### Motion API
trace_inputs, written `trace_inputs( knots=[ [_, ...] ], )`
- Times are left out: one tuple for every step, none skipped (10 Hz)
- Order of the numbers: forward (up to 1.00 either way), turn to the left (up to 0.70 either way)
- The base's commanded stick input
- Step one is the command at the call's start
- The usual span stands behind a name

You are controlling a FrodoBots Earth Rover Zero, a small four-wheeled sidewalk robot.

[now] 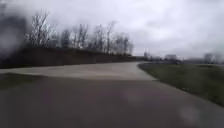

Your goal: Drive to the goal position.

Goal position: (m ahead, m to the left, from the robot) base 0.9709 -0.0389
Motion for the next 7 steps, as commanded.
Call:
trace_inputs(
  knots=[
    [0.70,0.00],
    [0.70,0.00],
    [0.70,0.00],
    [0.70,0.00],
    [0.70,0.00],
    [0.70,0.00],
    [0.70,0.00]
  ],
)
